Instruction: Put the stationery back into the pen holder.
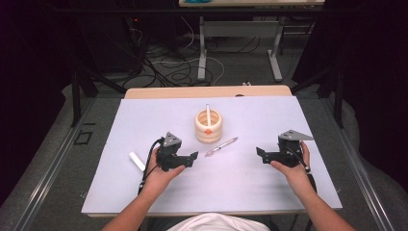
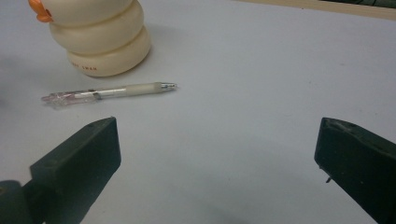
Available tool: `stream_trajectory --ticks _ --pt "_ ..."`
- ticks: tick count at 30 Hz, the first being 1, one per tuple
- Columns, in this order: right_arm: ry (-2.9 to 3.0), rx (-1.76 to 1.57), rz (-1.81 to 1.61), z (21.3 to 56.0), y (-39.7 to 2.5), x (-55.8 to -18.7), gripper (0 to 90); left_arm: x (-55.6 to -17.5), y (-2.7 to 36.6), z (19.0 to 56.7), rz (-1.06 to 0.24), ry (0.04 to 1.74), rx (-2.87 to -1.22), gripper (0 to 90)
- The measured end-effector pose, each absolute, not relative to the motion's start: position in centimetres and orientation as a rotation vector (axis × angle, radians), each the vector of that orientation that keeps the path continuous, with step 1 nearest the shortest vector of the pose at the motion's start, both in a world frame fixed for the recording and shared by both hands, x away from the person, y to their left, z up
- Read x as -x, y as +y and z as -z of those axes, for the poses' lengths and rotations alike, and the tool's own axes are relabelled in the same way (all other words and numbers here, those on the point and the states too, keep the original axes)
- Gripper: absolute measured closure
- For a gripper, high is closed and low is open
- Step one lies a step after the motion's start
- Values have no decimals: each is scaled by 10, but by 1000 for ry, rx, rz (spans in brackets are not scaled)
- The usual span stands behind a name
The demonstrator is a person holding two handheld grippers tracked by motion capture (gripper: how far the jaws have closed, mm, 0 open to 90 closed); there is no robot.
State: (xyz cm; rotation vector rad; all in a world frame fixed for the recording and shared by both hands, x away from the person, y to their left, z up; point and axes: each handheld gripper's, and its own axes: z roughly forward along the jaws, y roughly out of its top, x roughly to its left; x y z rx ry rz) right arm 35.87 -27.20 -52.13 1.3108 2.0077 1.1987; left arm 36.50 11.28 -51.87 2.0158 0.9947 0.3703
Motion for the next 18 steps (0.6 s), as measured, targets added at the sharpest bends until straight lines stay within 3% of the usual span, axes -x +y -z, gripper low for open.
stream_trajectory --ticks 7,18 --pt "1999 -1313 -1208 519 -273 -354 44 -374 93 511 -385 940 -2060 319" --pt "1997 -1323 -1217 520 -277 -355 57 -391 63 517 -403 901 -2152 348"
